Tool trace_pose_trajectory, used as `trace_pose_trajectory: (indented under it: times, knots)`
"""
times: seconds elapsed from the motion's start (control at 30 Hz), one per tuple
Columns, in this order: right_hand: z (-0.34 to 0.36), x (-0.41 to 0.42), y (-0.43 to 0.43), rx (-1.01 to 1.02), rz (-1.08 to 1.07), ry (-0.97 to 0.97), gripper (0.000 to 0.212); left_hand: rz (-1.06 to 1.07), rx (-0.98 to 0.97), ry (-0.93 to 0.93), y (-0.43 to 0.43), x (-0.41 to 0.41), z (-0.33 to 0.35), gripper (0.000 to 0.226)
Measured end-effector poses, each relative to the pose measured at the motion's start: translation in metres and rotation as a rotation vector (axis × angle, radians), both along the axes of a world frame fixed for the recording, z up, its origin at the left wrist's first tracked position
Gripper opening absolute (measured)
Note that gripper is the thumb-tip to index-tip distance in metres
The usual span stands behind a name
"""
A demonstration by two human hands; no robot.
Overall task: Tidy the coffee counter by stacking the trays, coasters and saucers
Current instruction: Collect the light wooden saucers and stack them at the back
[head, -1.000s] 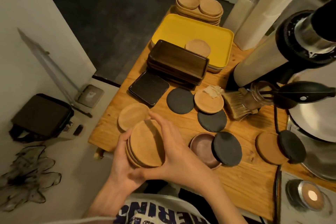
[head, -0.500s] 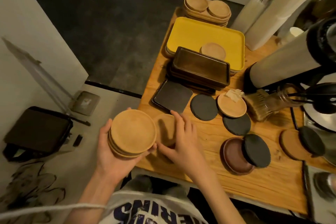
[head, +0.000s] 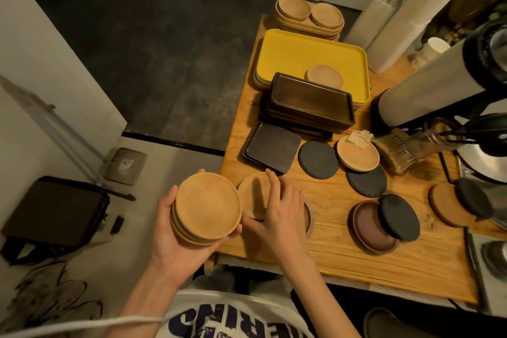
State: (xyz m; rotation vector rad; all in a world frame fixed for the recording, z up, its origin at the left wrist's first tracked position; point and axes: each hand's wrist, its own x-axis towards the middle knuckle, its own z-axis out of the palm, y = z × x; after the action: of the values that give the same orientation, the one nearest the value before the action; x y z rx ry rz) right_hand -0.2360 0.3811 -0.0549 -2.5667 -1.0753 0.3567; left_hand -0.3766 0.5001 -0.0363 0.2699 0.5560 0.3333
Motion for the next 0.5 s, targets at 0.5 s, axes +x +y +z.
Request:
trace_pose_trajectory:
  times: [0.5]
  knots:
    - [0.052, -0.002, -0.019, 0.485, -0.153, 0.360, 0.099, -0.059, 0.030, 0.061, -0.003, 0.006, 0.010, 0.078]
